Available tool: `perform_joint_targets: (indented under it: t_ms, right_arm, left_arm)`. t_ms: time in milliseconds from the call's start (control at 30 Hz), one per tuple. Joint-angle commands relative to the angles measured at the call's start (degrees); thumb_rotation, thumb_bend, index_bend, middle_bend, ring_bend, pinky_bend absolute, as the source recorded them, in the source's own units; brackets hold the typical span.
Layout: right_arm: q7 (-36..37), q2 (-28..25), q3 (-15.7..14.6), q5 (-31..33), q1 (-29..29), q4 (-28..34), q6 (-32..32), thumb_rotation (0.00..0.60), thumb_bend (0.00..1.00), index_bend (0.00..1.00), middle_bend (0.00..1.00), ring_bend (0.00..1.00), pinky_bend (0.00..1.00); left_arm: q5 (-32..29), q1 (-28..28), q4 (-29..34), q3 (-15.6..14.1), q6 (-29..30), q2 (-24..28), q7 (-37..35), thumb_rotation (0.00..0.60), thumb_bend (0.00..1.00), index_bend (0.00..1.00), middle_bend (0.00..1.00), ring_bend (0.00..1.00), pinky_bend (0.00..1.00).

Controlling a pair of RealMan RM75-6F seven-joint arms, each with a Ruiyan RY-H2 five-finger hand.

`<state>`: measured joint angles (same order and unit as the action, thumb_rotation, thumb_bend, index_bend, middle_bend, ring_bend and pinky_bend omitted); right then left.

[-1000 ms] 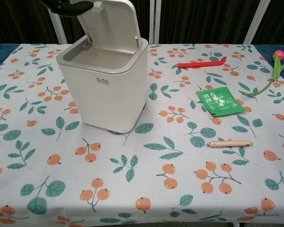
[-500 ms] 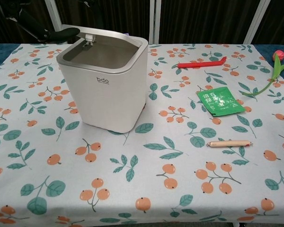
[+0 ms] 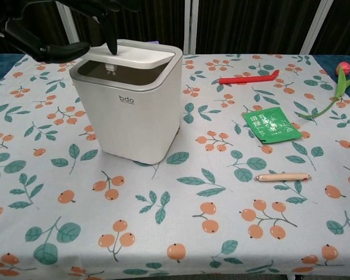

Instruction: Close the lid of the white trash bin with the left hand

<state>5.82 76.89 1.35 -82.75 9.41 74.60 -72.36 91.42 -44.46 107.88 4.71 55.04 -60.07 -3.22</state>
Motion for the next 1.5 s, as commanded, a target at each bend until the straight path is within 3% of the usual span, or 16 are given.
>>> perform_joint_targets:
  t_ms: [33, 967, 1300, 1400, 1500]
  right_arm:
    - [-0.05, 0.02, 0.00, 0.05, -0.01, 0.02, 0.02, 0.600, 0.22, 0.00, 0.00, 0.00, 0.00]
    - [0.69, 0.34, 0.04, 0.58, 0.09, -0.80, 0.81, 0.600, 0.22, 0.00, 0.00, 0.00, 0.00]
    - [1.19, 0.10, 0.16, 0.48, -0.06, -0.80, 0.36, 0.600, 0.22, 0.00, 0.00, 0.00, 0.00]
    - [1.37, 0.00, 0.13, 0.27, -0.15, -0.76, 0.05, 0.600, 0.22, 0.00, 0.00, 0.00, 0.00]
    - [1.73, -0.19, 0.24, -0.03, -0.36, -0.71, -0.74, 0.600, 0.22, 0.00, 0.00, 0.00, 0.00]
  left_arm:
    - [0.16, 0.33, -0.42, -0.36, 0.26, -0.49, -0.05, 0.400, 0.49, 0.03, 0.30, 0.00, 0.00]
    - [1.17, 2.32, -3.30, -3.02, 1.19, -6.16, 1.88, 0.404, 0.49, 0.03, 0.29, 0.00, 0.00]
    - [1.52, 4.33, -1.94, -0.86, 7.18, -3.34, 1.84, 0.404, 0.48, 0.03, 0.26, 0.00, 0.00]
    - [1.55, 6.72, -2.17, -1.13, 10.71, -2.22, 2.00, 0.447, 0.47, 0.03, 0.23, 0.00, 0.00]
    - [1.77, 10.53, -3.75, -2.75, 15.00, -2.24, 2.95, 0.538, 0.47, 0.03, 0.17, 0.00, 0.00]
